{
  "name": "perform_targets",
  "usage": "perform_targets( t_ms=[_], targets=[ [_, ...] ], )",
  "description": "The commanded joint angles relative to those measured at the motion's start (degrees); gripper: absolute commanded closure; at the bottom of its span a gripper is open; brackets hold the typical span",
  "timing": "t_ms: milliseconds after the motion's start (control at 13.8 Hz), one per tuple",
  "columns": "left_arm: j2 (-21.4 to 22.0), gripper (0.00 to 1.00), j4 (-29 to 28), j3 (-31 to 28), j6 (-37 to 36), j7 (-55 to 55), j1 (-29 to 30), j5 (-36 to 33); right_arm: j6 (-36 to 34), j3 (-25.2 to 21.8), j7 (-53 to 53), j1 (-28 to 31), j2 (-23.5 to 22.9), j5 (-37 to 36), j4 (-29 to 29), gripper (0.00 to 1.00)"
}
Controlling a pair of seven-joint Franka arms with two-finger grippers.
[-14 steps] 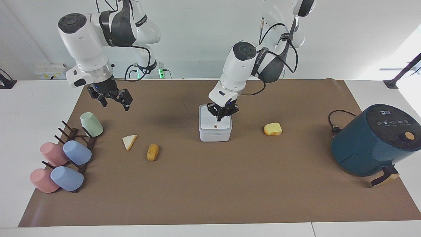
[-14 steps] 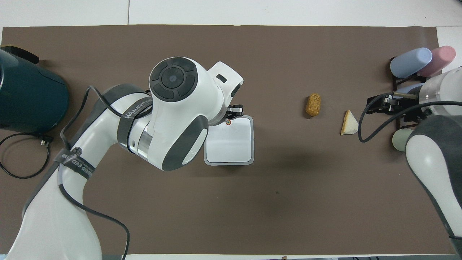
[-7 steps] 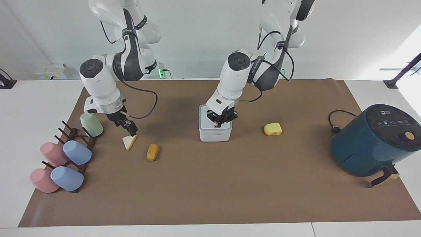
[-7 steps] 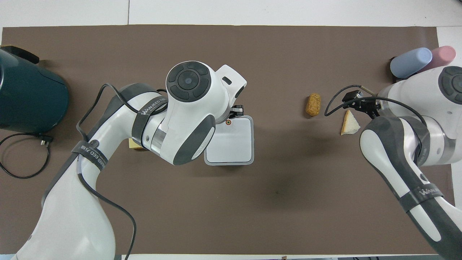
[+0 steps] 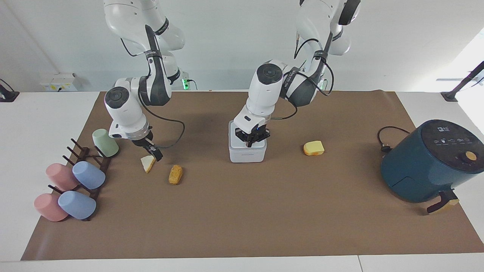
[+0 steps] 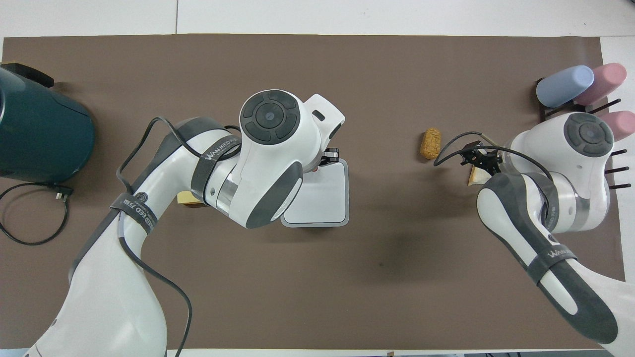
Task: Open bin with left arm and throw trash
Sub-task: 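Grasp the bin lid with the left gripper while the right gripper reaches the wedge, then lift the lid with the left gripper while the right gripper grasps the wedge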
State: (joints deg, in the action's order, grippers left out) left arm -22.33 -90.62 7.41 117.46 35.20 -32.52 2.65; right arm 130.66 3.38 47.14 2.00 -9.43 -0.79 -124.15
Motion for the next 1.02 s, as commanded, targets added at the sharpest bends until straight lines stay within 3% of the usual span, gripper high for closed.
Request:
perform_targets(
  t_ms=[0, 290, 435, 508, 726, 798, 944],
  targets=[
    [0.3, 1.00, -2.1, -0.6, 2.1, 0.7, -0.9, -2.2, 3.0, 0.4, 0.6, 1.9, -0.1, 1.0, -2.2, 0.00],
    [0.2, 1.00, -2.8, -0.7, 2.6, 0.8, -1.3, -2.3, 4.6, 0.4, 0.8, 2.0, -1.7, 1.0, -2.3, 0.00],
    [0.2, 1.00, -4.7, -0.7, 4.5, 0.8, -2.1, -3.5, 4.6, 0.4, 0.9, 2.0, -1.7, 1.0, -2.8, 0.05],
    [0.2, 1.00, -5.4, -0.7, 5.0, 0.8, -2.2, -3.9, 4.7, 0.4, 1.3, 2.1, -1.7, 1.0, -2.8, 0.15],
    [0.2, 1.00, -5.7, -0.7, 5.3, 0.8, -2.3, -4.1, 4.8, 0.4, 4.6, 2.0, -1.9, 1.0, -2.4, 0.90],
    [0.2, 1.00, -6.1, -0.7, 5.6, 0.8, -2.5, -4.1, 4.8, 0.4, 4.5, 2.0, -1.8, 1.0, -2.4, 1.00],
    [0.3, 1.00, -6.3, -0.7, 5.8, 0.9, -2.6, -4.1, 4.8, 0.5, 3.9, 2.0, -1.8, 1.0, -2.4, 1.00]
  ],
)
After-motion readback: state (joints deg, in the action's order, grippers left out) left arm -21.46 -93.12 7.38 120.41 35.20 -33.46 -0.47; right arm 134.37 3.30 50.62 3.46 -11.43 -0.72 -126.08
